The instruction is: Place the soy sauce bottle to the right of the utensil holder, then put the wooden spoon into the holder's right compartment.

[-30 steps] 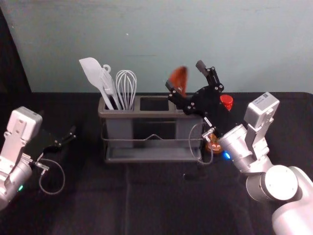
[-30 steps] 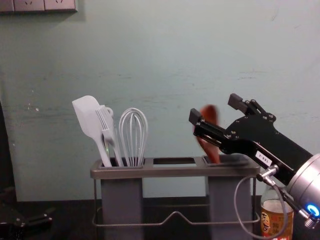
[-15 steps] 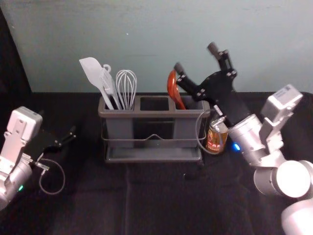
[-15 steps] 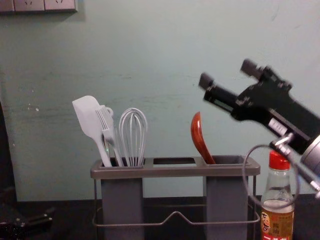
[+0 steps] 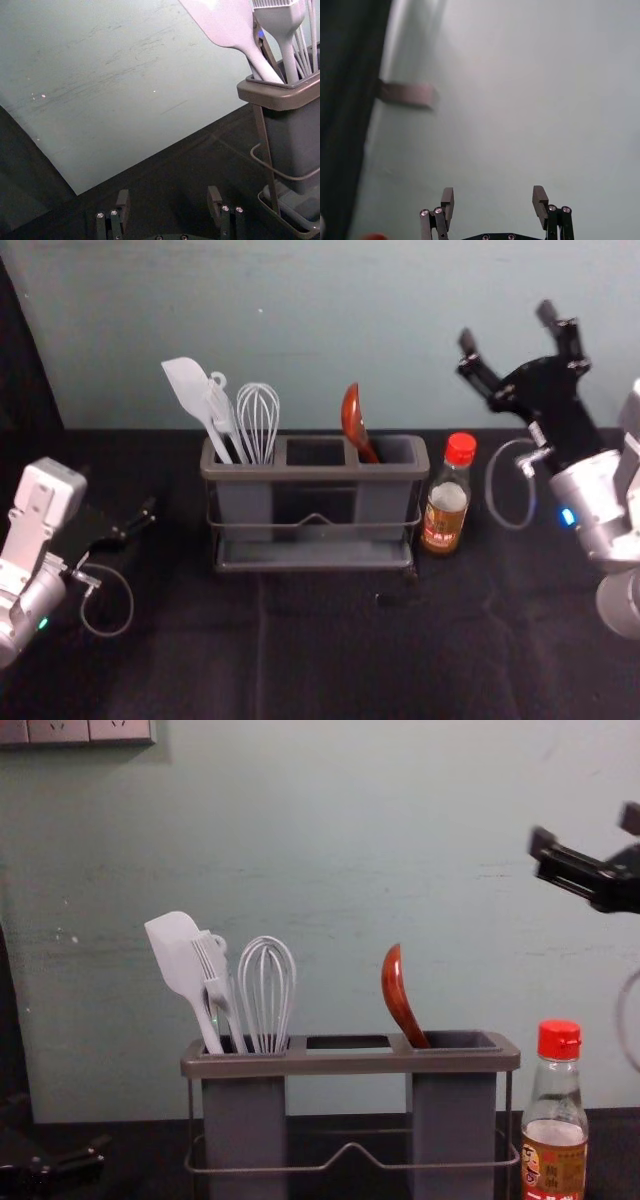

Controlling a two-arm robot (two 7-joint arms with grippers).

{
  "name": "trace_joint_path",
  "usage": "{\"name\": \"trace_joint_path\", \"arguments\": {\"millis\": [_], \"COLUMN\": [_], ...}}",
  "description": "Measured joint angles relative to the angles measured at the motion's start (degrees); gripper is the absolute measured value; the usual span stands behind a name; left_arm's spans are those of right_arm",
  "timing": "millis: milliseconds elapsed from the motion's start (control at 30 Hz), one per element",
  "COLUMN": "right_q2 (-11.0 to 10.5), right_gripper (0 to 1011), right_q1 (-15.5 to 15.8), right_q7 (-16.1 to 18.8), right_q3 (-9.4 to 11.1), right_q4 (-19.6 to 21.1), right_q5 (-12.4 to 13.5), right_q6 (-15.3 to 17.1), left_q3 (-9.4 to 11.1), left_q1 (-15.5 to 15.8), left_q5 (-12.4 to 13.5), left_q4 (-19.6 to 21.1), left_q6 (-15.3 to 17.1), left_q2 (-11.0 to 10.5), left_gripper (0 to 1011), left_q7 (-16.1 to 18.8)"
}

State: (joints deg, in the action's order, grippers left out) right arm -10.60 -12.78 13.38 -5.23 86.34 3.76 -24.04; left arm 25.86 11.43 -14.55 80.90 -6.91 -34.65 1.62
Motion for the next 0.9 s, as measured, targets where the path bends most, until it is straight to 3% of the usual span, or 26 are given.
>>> {"name": "trace_joint_path", "arguments": {"millis": [100,300,900], "right_q2": [-0.12,-1.34,-3.45], "right_gripper": [1002,1002,1002], "right_q1": [1.01,1.6,2.05], "right_q7": [-2.75,-3.36,-2.64], "right_q3": [1.33,1.82,2.3], "right_q4": [2.1,2.83,-7.03], "right_q5": [-1.86,-3.24,-3.3], "right_q6": [6.3,14.91,18.04], "left_q3": [0.0,0.0,0.0], "left_q1": [0.0,0.0,0.0], "left_q5": [0.0,0.0,0.0], "left_q4": [0.0,0.0,0.0], "left_q6": [0.0,0.0,0.0], "left_q2": [0.0,0.0,0.0], "left_gripper": [1011,1012,1011], "left_q7": [0.0,0.0,0.0]}}
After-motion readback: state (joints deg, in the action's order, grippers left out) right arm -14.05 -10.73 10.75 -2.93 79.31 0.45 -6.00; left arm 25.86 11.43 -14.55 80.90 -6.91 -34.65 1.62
